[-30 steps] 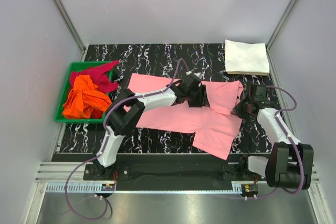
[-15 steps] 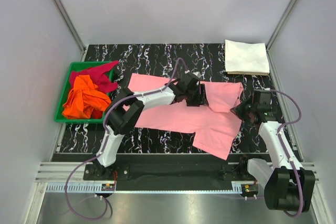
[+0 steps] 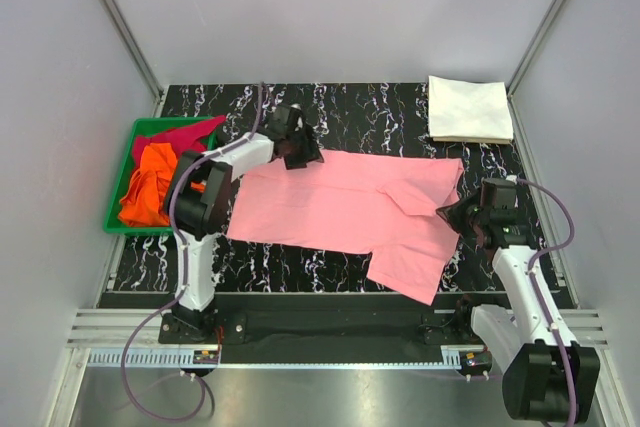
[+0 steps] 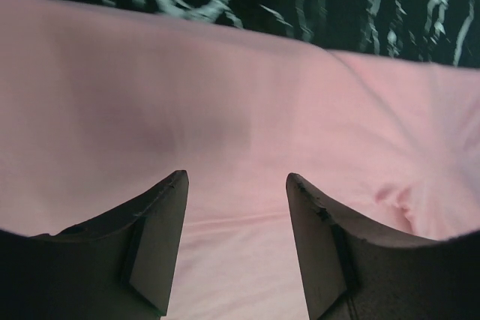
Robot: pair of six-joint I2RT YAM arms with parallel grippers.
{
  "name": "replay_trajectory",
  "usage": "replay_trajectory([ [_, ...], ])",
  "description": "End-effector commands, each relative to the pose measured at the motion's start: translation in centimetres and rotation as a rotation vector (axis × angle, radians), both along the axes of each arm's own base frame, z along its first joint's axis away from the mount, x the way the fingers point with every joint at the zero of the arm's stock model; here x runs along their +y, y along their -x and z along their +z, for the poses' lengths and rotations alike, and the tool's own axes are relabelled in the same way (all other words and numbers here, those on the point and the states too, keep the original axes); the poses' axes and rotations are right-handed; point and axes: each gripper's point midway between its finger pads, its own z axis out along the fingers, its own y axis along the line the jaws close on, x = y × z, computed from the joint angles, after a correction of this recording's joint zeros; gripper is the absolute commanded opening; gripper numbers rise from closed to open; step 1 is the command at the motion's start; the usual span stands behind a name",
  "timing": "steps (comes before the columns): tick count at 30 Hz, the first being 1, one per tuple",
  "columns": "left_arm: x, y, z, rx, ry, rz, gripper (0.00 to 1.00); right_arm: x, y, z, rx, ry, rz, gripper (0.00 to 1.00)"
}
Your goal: Fold and stack the t-shirts
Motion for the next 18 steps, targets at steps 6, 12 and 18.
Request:
replay_trajectory([
  [6, 5.0, -2.4, -0.5, -0.010, -0.034, 0.063, 0.61, 0.3, 1.2, 0.5, -0.003, 0.004, -0.041, 0.00],
  [12, 6.1, -2.3, -3.4, 0.052, -0.052, 0.074, 0.61, 1.5, 2.3, -1.3, 0.038, 0.004, -0.038, 0.00],
  [18, 6.7, -1.6, -5.2, 0.092, -0.071, 0.074, 0.61, 1.8, 2.5, -2.6, 0.013, -0.026, -0.070, 0.00],
])
